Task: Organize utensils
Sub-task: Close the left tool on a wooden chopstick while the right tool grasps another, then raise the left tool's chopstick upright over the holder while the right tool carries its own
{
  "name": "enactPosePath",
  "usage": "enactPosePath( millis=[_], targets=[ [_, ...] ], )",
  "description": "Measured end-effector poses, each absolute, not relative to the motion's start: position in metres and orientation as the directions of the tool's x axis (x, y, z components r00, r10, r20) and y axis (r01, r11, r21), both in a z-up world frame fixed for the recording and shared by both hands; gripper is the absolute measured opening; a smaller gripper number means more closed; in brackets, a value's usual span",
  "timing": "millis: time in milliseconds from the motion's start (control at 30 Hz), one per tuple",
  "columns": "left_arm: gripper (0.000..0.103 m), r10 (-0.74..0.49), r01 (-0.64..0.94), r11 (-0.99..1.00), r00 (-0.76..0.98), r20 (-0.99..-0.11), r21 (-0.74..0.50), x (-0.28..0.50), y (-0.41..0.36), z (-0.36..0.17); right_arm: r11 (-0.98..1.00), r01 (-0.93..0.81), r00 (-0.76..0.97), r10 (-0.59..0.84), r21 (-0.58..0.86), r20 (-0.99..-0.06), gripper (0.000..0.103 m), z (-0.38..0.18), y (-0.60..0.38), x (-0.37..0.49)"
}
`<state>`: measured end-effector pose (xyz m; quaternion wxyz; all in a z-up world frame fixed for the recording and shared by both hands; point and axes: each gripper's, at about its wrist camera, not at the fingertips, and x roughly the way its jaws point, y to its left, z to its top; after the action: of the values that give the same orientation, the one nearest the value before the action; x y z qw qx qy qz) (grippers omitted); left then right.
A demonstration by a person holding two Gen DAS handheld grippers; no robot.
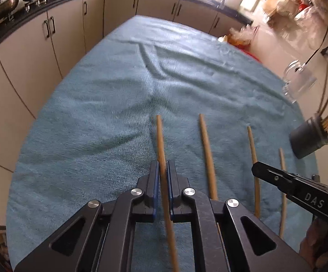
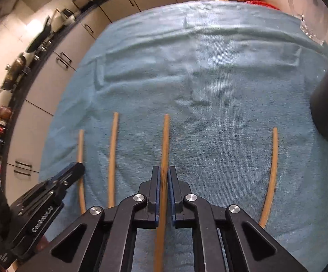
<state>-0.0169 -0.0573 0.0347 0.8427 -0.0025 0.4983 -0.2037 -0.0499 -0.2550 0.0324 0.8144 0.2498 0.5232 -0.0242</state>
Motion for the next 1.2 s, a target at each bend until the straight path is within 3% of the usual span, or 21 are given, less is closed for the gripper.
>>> enactPosePath(
  millis=[267, 600, 1200],
  targets=[
    [0.006, -0.407, 0.381, 0.899, 0.537, -0.739, -0.218, -0.053, -0.049, 0.091, 0.876, 0.199, 0.661, 0.21, 0.439, -0.72, 0.007, 0.096, -0.262, -0.104],
    [0.006, -0.444, 0.424, 0.883, 0.616, -0.65, -0.2, -0.096, -0.039, 0.141, 0.909, 0.106, 0.822, 0.148, 0.403, -0.55, 0.007, 0.144, -0.252, -0.171],
    [0.006, -0.457, 0.453, 0.874, 0.647, -0.611, -0.174, -0.115, -0.052, 0.167, 0.903, 0.121, 0.873, 0.102, 0.413, -0.478, 0.007, 0.161, -0.262, -0.199]
  ],
)
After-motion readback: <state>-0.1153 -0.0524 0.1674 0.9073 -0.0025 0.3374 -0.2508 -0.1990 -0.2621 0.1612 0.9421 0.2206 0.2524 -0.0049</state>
